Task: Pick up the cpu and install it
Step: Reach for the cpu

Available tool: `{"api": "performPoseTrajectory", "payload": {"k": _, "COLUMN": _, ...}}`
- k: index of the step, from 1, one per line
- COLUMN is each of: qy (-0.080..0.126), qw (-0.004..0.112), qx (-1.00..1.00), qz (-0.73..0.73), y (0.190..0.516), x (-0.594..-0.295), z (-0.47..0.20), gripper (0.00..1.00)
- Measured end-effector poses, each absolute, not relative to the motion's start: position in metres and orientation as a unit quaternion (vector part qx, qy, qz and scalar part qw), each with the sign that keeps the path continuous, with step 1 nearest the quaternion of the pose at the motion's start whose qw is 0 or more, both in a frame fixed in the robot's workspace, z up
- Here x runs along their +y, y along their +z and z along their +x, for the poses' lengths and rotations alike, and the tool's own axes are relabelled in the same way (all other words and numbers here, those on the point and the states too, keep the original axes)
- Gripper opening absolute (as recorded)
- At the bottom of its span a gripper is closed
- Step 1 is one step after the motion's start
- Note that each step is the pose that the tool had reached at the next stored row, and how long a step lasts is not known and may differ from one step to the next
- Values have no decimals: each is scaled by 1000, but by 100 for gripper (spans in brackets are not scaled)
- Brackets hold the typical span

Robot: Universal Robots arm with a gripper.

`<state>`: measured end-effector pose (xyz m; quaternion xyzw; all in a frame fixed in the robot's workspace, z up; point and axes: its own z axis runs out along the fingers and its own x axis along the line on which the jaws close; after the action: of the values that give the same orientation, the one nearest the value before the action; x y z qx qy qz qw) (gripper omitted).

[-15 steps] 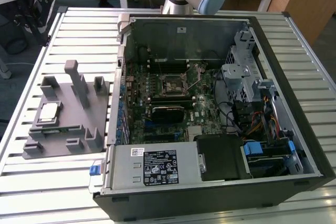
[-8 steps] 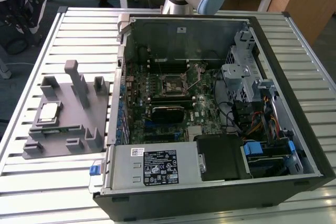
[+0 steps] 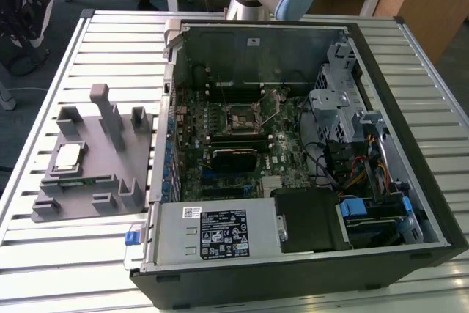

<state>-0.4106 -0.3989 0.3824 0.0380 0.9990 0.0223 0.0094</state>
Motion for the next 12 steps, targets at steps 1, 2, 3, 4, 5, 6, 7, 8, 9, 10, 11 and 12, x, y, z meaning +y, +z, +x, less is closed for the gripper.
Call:
{"api": "performPoseTrajectory", "payload": {"k": 1, "qy": 22, "qw": 9, "qx": 999, "qz": 38, "y": 382, "x": -399, "z": -412, "gripper": 11}}
{"api": "performPoseTrajectory", "payload": {"k": 2, "qy": 22, "qw": 9, "qx": 999, "qz": 38, "y": 382, "x": -399, "z": -414, "gripper": 11}}
{"api": "performPoseTrajectory", "payload": {"k": 3, "qy": 22, "qw": 9, "qx": 999, "qz": 38, "y": 382, "x": -399, "z": -416, "gripper": 11}}
{"api": "performPoseTrajectory", "payload": {"k": 4, "qy": 22, "qw": 9, "qx": 999, "qz": 38, "y": 382, "x": -399, "z": -418, "gripper": 11}}
{"api": "performPoseTrajectory", "payload": {"k": 5, "qy": 22, "qw": 9, "qx": 999, "qz": 38, "y": 382, "x": -399, "z": -420, "gripper": 11}}
{"api": "performPoseTrajectory", "payload": {"k": 6, "qy": 22, "qw": 9, "qx": 999, "qz": 38, "y": 382, "x": -399, "z": -422, "gripper": 11}}
{"api": "performPoseTrajectory", "payload": {"k": 7, "qy": 22, "qw": 9, "qx": 999, "qz": 38, "y": 382, "x": -399, "z": -423, "gripper": 11}}
{"api": "performPoseTrajectory", "payload": {"k": 8, "qy": 22, "qw": 9, "qx": 999, "qz": 38, "y": 382, "x": -399, "z": -425, "gripper": 11}}
{"api": "performPoseTrajectory", "payload": {"k": 9, "qy": 22, "qw": 9, "qx": 999, "qz": 38, "y": 381, "x": -399, "z": -428, "gripper": 11}}
{"api": "performPoseTrajectory", "payload": {"k": 10, "qy": 22, "qw": 9, "qx": 999, "qz": 38, "y": 381, "x": -399, "z": -430, "gripper": 11}}
{"api": "performPoseTrajectory", "payload": {"k": 11, "qy": 22, "qw": 9, "qx": 999, "qz": 38, "y": 381, "x": -399, "z": -432, "gripper": 11}}
{"api": "performPoseTrajectory", "payload": {"k": 12, "qy": 22, "qw": 9, "qx": 999, "qz": 38, "y": 381, "x": -399, "z": -434, "gripper": 11}}
